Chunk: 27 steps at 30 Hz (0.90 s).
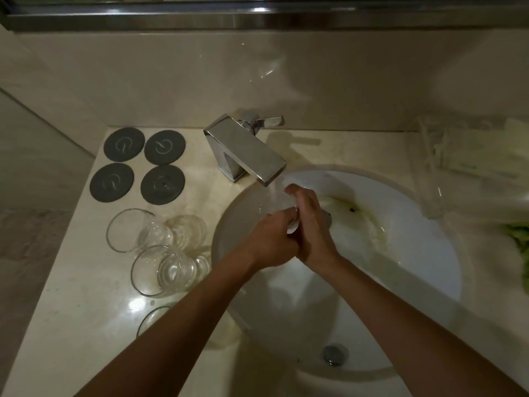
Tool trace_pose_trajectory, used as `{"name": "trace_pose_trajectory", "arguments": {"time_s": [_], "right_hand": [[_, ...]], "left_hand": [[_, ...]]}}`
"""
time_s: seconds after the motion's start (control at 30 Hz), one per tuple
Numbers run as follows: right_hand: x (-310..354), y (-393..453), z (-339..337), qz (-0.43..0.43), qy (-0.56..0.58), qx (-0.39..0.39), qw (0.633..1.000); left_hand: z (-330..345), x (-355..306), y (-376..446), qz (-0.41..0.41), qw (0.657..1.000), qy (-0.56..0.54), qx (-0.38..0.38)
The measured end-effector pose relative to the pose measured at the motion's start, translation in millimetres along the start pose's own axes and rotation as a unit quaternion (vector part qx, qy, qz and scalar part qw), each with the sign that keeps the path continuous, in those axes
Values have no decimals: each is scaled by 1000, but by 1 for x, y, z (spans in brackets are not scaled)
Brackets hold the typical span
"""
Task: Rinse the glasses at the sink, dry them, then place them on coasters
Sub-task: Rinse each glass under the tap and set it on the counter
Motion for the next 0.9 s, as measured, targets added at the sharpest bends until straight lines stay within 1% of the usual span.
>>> {"name": "trace_pose_trajectory", "arguments": {"time_s": [0.03,0.07,0.1,0.17,0.2,0.23,0.27,0.3,0.37,0.4,0.43,0.47,0.5,0.57,0.63,0.7,0.77,0.8,0.83,0.87,0.9], "right_hand": [[2,0,-4,13,25,9,1000],[0,1,-4,16,18,12,1000],[-1,1,-4,12,-3,18,1000],[-3,1,-6,9,-29,40,999],[-5,2,-7,19,-36,50,998],[-6,5,-7,23,-38,49,998],[-5,6,-7,23,-49,51,997],[-4,7,-8,26,-54,53,997],[-3,6,-11,21,-62,63,996],[0,4,-12,13,-74,66,995],[3,3,-15,5,-93,66,993],[7,1,-16,-2,-113,64,991],[9,0,-16,0,-125,61,990],[17,-3,-15,31,-124,64,990],[22,-5,-12,68,-117,75,988],[28,-5,-13,81,-155,94,980],[33,-4,-16,94,-181,100,974],[34,-3,-17,96,-184,96,974],[36,-2,-18,97,-184,90,974],[39,-2,-20,100,-186,85,974],[41,-1,-21,102,-191,85,973]], "left_hand": [[-2,1,0,21,998,54,4],[-6,2,0,35,992,121,7],[-10,3,2,44,977,208,9],[-16,5,4,40,919,391,29],[-17,6,4,42,895,442,38],[-17,8,4,44,887,457,44],[-16,8,3,45,895,441,48],[-15,7,2,42,916,395,47],[-11,7,2,35,966,254,43],[-10,7,3,28,982,184,42],[-10,7,3,18,990,134,40],[-10,8,3,12,993,109,37],[-11,7,2,7,994,108,35],[-13,7,-1,10,989,144,28],[-16,9,-5,33,978,204,31],[-22,11,-8,72,948,305,51],[-31,15,-8,103,899,419,74],[-36,16,-7,115,878,459,78],[-40,16,-8,124,864,482,77],[-41,15,-8,124,862,487,72],[-40,13,-8,116,867,479,69]]}}
Point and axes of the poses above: each hand's wrist, its own y-axis towards the middle knuckle, its own z-axis out of the palm, x = y × z, the point moved 1 cm from there along y, towards the middle knuckle, and after that the axes turned 13 degrees about -y, right-handed, at the moved point
